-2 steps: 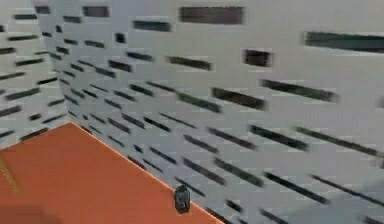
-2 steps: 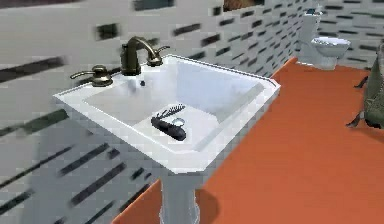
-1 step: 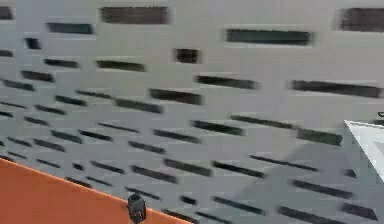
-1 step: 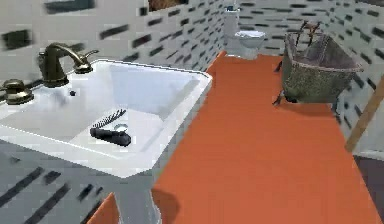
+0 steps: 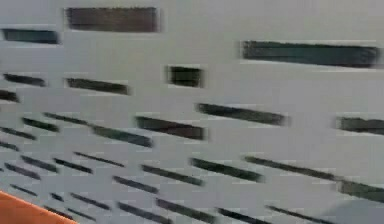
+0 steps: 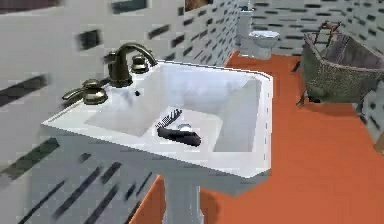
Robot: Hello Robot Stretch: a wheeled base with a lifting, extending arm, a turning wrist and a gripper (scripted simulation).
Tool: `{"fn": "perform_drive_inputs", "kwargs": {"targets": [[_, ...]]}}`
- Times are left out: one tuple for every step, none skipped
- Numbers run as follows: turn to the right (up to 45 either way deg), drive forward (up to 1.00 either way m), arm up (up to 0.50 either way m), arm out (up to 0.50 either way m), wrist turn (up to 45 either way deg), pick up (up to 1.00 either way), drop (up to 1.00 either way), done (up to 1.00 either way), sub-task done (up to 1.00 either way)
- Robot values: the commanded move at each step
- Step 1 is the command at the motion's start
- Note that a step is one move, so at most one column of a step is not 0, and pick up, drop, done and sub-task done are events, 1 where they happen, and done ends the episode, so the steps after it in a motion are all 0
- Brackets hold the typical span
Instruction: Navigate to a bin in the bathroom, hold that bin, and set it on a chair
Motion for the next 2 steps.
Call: {"fn": "perform_drive_inputs", "kwargs": {"targets": [[-45.0,0.00,0.00,0.00,0.0,0.00,0.00,0.00,0.00],[-45.0,0.00,0.00,0.00,0.0,0.00,0.00,0.00,0.00]]}}
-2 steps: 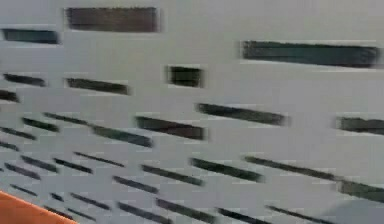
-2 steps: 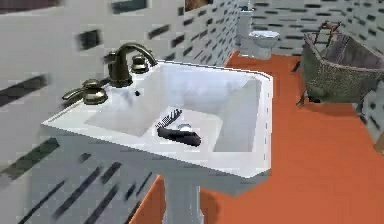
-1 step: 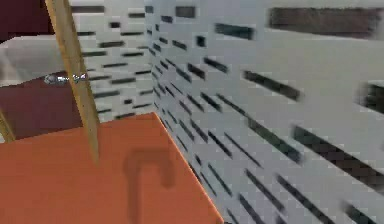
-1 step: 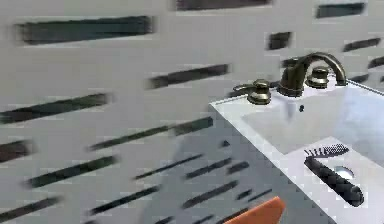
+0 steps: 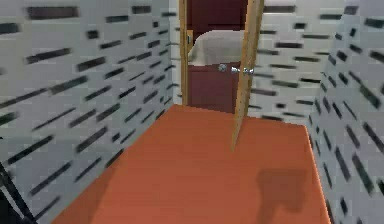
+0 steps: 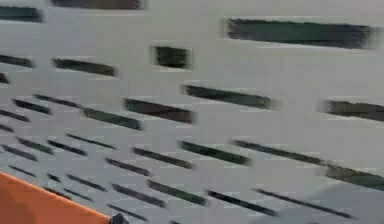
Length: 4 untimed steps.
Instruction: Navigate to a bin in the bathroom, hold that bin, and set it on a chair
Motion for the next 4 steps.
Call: {"fn": "perform_drive_inputs", "kwargs": {"targets": [[-24.0,0.00,0.00,0.00,0.0,0.00,0.00,0.00,0.00],[0.0,0.00,0.10,0.00,0.0,0.00,0.00,0.00,0.00],[0.0,0.00,0.00,0.44,0.0,0.00,0.00,0.00,0.00],[0.0,0.00,0.00,0.00,45.0,0.00,0.00,0.00,0.00]]}}
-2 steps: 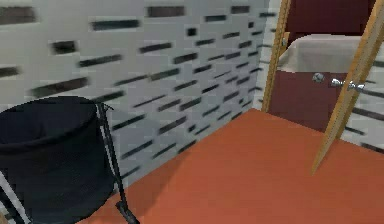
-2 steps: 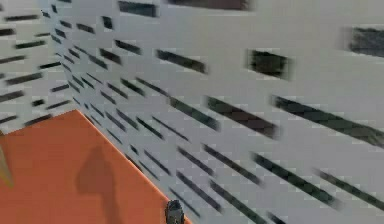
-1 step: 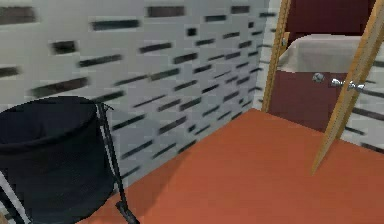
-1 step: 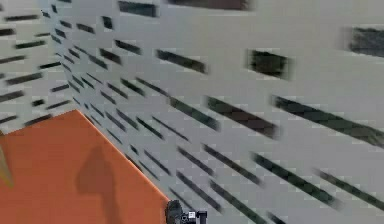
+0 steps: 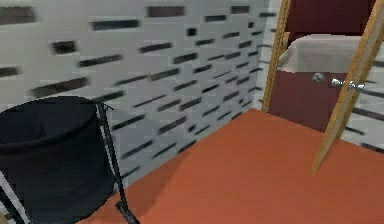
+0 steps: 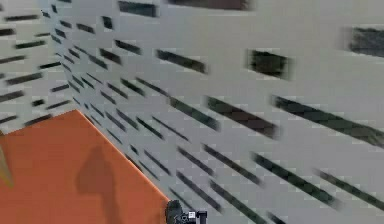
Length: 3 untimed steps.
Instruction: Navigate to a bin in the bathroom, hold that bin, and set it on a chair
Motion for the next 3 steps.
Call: {"fn": "perform_drive_inputs", "kwargs": {"targets": [[0.0,0.00,0.00,0.02,0.0,0.00,0.00,0.00,0.00],[0.0,0.00,0.00,0.00,45.0,0.00,0.00,0.00,0.00],[0.0,0.00,0.00,0.00,45.0,0.00,0.00,0.00,0.00]]}}
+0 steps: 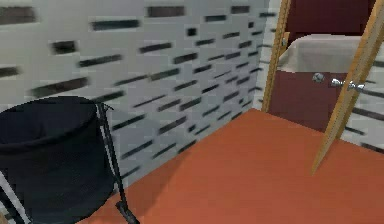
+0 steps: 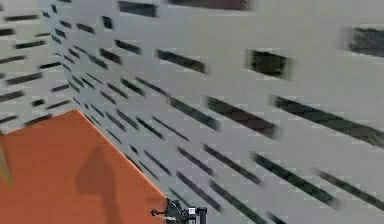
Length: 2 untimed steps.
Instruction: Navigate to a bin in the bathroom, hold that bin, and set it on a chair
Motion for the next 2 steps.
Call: {"fn": "perform_drive_inputs", "kwargs": {"targets": [[0.0,0.00,0.00,0.00,21.0,0.00,0.00,0.00,0.00],[0.0,0.00,-0.30,0.00,0.0,0.00,0.00,0.00,0.00]]}}
